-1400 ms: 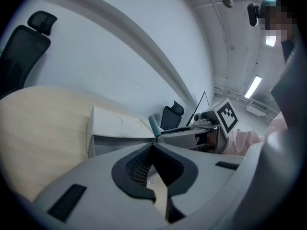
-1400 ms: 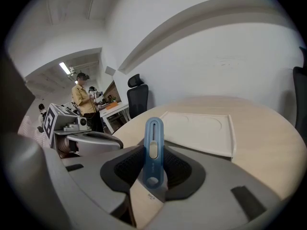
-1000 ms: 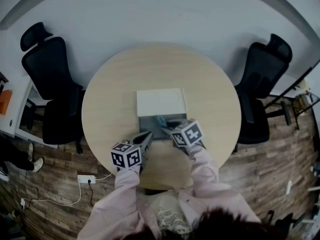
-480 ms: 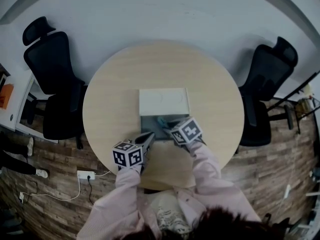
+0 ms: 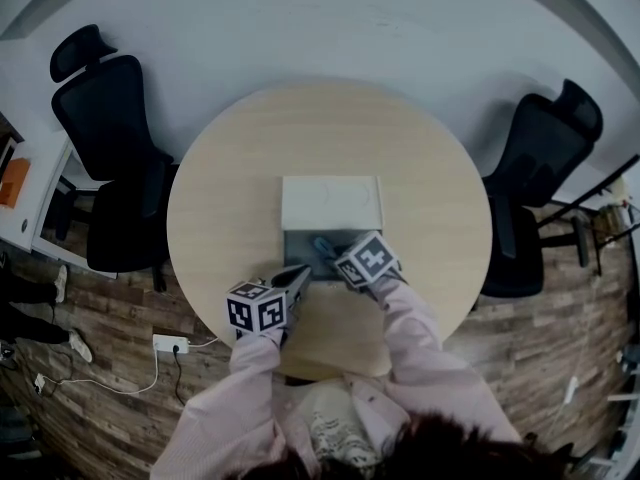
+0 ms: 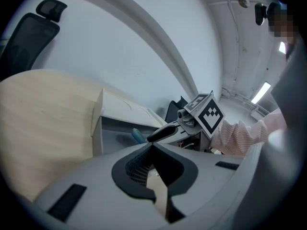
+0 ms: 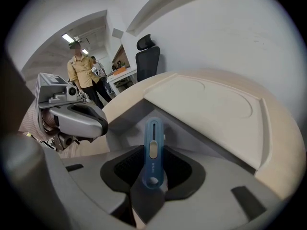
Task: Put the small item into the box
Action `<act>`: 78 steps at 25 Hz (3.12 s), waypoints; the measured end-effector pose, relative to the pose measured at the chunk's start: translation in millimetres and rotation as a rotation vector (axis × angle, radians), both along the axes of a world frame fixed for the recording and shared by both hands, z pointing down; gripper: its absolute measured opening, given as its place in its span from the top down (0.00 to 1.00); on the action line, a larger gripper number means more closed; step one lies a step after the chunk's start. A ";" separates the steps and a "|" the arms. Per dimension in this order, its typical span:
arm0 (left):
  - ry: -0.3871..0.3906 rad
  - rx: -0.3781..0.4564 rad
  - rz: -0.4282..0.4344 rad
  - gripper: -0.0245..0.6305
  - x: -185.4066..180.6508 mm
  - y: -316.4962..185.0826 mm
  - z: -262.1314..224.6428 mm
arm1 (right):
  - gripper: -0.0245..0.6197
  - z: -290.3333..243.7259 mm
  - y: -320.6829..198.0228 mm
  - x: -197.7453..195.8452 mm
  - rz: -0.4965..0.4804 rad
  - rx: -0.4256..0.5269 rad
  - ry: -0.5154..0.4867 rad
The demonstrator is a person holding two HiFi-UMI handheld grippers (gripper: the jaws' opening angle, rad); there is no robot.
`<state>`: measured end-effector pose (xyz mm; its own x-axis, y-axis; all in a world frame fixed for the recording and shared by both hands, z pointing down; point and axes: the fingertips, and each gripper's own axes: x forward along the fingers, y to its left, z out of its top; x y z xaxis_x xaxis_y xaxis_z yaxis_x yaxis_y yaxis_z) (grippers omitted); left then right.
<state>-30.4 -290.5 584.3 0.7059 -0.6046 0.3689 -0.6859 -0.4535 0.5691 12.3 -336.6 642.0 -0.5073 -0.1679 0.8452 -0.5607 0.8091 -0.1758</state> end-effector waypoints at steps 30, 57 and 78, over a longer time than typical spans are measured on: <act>0.007 -0.036 0.004 0.95 -1.3 -1.3 9.3 | 0.76 29.3 -8.8 -1.3 -0.075 -0.011 0.186; 0.021 -0.035 -0.010 0.95 -2.6 3.1 6.0 | 0.73 20.4 -1.6 2.8 -0.034 0.022 0.309; 0.042 0.003 -0.002 0.95 -7.7 9.7 -3.3 | 0.73 -9.9 4.5 0.9 0.097 0.113 0.007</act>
<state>-38.1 -280.8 581.0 0.7195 -0.6072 0.3371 -0.6623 -0.4539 0.5961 13.2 -332.1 632.1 -0.4782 -0.3104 0.8216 -0.6383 0.7653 -0.0825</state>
